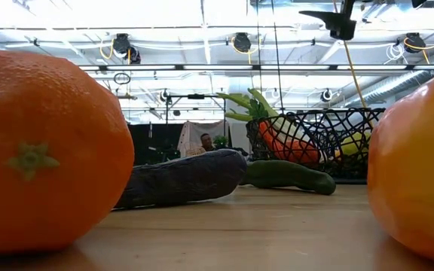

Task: Build produce basket
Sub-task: Put the green lime into the black woven basket

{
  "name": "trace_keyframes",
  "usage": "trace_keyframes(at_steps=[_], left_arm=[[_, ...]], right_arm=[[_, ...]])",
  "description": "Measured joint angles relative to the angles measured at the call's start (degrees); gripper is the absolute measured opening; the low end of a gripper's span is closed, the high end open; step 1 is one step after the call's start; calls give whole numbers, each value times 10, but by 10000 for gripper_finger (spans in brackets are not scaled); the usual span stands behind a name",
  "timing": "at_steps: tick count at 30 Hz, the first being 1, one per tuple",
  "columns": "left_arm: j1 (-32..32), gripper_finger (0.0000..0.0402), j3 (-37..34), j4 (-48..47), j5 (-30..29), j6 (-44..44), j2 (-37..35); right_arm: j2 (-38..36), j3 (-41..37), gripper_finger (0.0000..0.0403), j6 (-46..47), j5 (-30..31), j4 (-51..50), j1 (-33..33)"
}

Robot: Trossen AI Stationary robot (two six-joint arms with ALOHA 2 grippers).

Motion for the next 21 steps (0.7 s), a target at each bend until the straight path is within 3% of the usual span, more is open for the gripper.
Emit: trace_keyframes(at_steps=[4,8,15,21], left_arm=[[0,290,0,0,0,109,0],[0,291,0,-2,-13,132,2],[0,291,0,-4,-59,37,4],[0,291,0,-54,-73,-124,4]], right_arm=[[0,0,377,102,43,0,0],[0,0,377,193,81,0,0],[0,0,377,221,139,0,6],[8,0,377,244,219,1,7]])
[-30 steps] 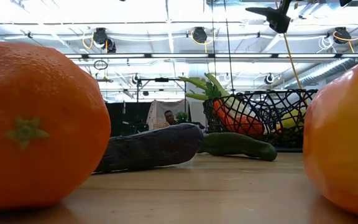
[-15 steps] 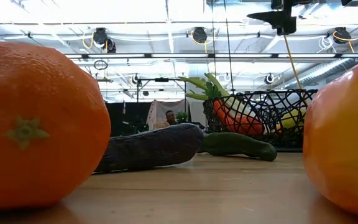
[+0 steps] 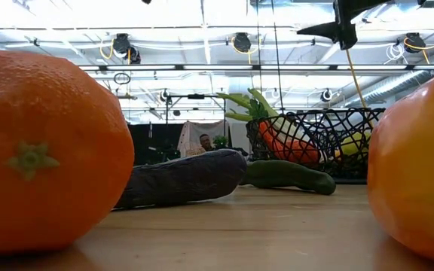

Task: Build produce basket
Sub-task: Put the green lime into the black woven basket

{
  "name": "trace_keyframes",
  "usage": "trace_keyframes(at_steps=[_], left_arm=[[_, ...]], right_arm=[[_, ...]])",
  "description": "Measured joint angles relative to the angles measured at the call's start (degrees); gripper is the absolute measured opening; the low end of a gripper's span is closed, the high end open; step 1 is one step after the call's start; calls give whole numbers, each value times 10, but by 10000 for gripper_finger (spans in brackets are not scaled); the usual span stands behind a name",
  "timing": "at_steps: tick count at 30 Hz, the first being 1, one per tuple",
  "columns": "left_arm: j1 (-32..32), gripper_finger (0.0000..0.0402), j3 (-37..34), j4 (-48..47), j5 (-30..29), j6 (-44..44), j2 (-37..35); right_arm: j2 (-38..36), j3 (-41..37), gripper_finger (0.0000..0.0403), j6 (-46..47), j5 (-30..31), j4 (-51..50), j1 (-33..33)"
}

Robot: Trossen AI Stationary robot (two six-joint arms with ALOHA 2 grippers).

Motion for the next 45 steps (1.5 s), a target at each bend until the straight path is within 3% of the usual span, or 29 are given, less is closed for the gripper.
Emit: trace_keyframes(at_steps=[7,11,15,19,25,29,33,41,45], left_arm=[[0,292,0,-43,5,-281,0],[-1,292,0,-23,5,-325,0],[-5,292,0,-18,5,-237,0],[-5,292,0,-19,7,-57,0],[-6,292,0,-26,5,219,6],[-4,292,0,-30,-27,263,20],[3,292,-1,-23,-40,162,48],[-7,292,-1,-4,-22,-244,93],[-27,292,0,19,-10,-282,103]], right_arm=[[6,0,377,-9,-1,-4,1],[16,0,377,-14,-1,-2,-11],[21,0,377,-26,-2,0,-12],[23,0,377,-24,-5,-1,-12],[21,0,377,15,-68,0,-12],[21,0,377,52,-116,-1,-12],[21,0,377,41,-161,3,-12],[25,0,377,20,-167,0,-16],[28,0,377,-21,-166,-5,-16]])
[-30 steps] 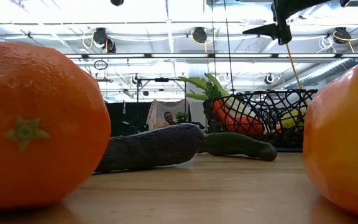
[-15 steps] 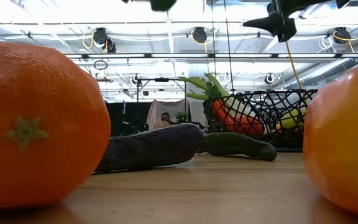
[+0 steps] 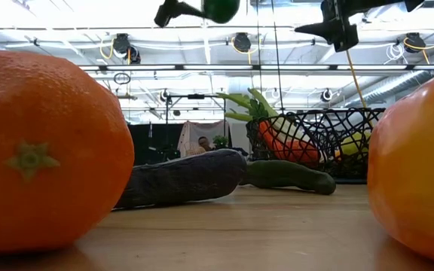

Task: Build produce basket
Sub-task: Put the green lime into the black woven basket

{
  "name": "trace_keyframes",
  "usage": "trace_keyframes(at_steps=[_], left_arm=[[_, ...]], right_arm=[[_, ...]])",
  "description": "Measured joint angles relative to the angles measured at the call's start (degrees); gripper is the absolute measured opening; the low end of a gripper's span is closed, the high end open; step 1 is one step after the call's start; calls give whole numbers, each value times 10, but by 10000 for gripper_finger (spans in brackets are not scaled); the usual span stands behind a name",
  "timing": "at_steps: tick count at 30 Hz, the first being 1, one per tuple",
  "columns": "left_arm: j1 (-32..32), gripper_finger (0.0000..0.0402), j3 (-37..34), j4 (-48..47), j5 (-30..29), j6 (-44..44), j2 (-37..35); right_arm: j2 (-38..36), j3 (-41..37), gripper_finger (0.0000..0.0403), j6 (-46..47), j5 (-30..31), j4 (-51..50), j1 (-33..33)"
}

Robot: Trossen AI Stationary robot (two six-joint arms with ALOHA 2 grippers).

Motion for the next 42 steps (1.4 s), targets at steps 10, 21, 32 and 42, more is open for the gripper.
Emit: trace_keyframes(at_steps=[10,21,32,42], left_arm=[[-42,292,-1,-12,9,178,4],[-43,292,-1,-97,78,426,3],[-18,292,-1,-241,64,557,3],[-6,292,-1,-242,60,566,3]], right_arm=[[26,0,377,30,0,1,1],[79,0,377,114,2,10,25],[122,0,377,172,195,71,111],[207,0,377,181,196,150,125]])
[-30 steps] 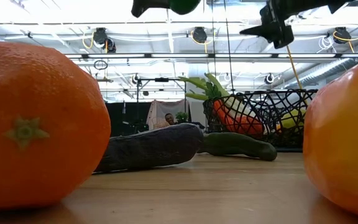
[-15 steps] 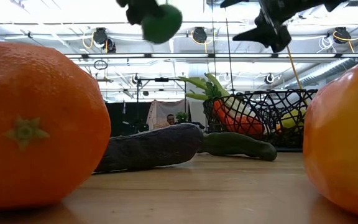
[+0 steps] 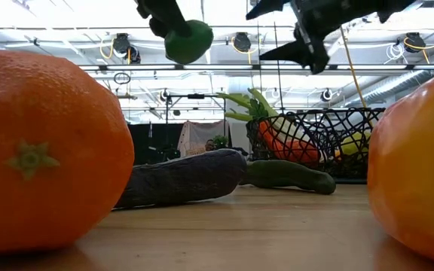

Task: Build produce basket
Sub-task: Put the green lime into the black woven basket

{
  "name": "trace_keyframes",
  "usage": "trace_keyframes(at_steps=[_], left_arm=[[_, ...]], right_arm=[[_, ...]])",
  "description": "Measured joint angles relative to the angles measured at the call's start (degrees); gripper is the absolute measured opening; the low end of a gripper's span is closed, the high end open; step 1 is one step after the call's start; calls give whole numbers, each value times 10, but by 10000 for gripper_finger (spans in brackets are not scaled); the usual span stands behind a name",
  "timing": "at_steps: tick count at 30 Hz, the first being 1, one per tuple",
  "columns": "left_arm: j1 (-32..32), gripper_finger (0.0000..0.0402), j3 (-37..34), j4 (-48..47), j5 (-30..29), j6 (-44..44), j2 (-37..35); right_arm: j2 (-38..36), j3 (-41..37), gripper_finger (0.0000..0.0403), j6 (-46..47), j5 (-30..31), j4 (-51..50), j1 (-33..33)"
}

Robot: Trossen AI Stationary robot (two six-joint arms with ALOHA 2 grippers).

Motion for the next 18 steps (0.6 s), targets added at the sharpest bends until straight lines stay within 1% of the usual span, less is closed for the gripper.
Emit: trace_keyframes(at_steps=[4,11,15,18], left_arm=[[0,292,0,7,0,-1,0],[0,292,0,43,-11,-5,0],[0,292,0,44,-16,-4,0],[0,292,0,44,-17,-4,0]], right_arm=[[39,3,377,-4,-1,59,-1],[96,61,377,-29,-1,55,-1],[127,93,377,-44,-17,51,-1],[145,109,377,-52,-17,51,-1]])
